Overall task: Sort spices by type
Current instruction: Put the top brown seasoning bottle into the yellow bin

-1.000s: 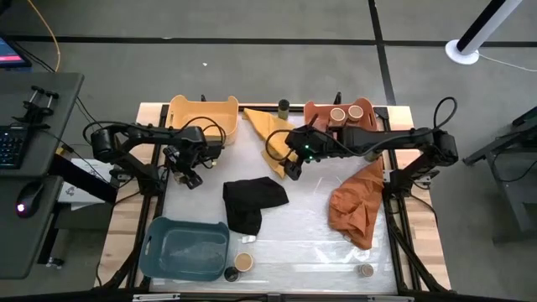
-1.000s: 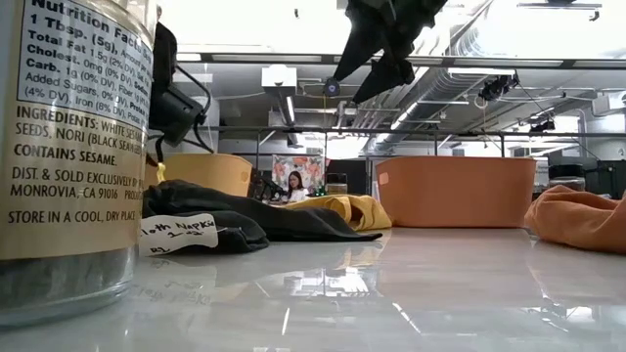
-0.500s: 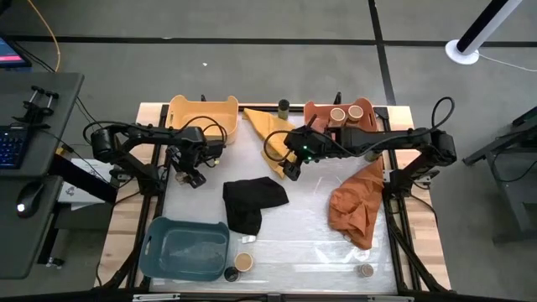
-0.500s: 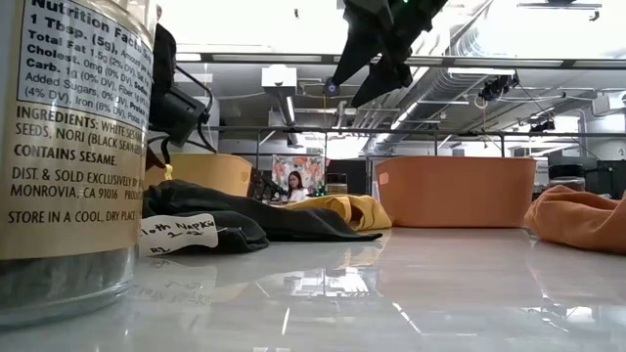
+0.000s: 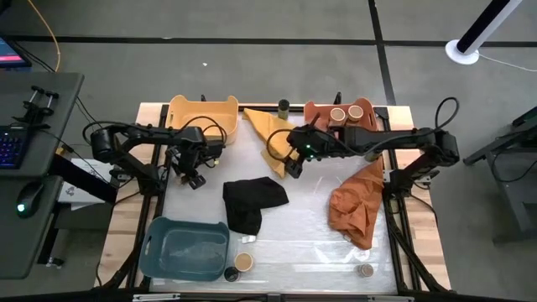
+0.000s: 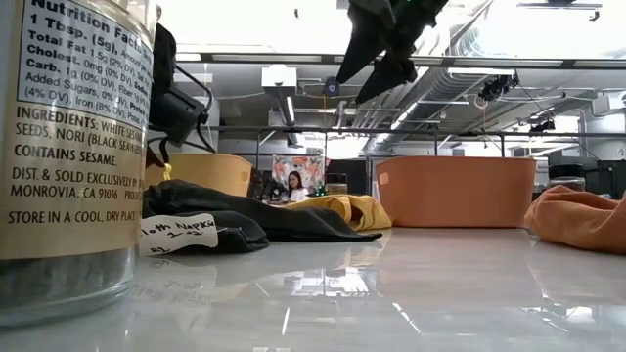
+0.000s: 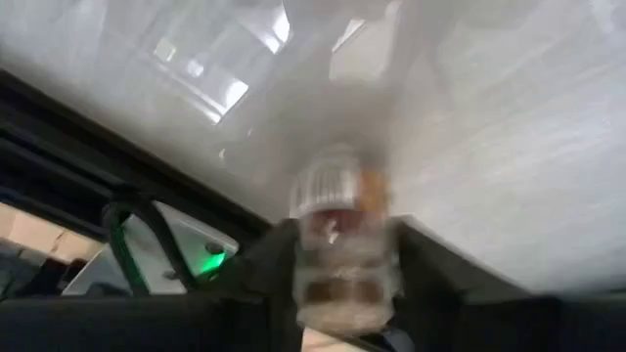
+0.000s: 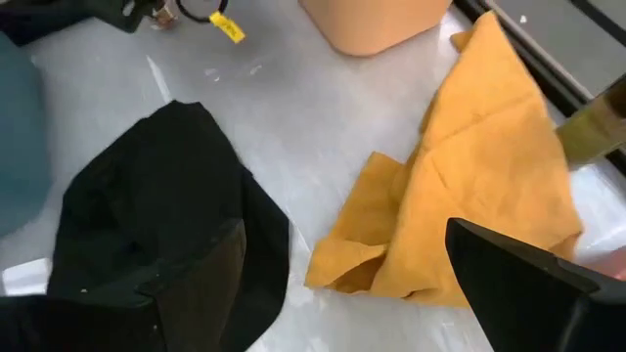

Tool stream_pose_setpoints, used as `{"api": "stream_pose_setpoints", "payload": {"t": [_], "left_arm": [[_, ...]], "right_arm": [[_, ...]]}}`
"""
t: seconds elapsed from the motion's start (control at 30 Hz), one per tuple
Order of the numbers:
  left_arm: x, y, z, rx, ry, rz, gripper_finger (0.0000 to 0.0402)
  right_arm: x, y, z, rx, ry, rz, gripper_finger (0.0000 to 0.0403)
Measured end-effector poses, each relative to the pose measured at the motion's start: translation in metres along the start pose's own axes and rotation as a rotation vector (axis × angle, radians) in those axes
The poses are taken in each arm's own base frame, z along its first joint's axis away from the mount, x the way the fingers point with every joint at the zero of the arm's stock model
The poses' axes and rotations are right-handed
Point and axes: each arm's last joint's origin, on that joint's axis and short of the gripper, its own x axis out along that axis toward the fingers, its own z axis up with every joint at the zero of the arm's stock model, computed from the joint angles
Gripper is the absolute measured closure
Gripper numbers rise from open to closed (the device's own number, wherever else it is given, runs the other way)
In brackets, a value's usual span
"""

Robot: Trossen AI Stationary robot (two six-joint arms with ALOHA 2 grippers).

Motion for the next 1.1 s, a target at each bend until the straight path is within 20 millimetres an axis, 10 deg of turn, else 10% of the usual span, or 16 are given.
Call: {"api": "stream_pose_setpoints", "payload": {"t": [0.5,0.77,1.1], "left_arm": [[-0.014,0.0,0.002,0.05,-0.051,0.033,0.0345],[-0.043,-0.002,-0.004,0.097,-0.038,0.076,0.0261],[-0.032,-0.009,-0.019,0.058,0.074,0.149,0.0155]], "right_arm": [[-0.022,-0.005,0.003,0.018,-0.053,-0.02,0.0055],[-0.022,-0.005,0.003,0.018,-0.051,-0.02,0.0055],[-0.022,-0.005,0.003,0.009,-0.05,-0.021,0.0055]]}}
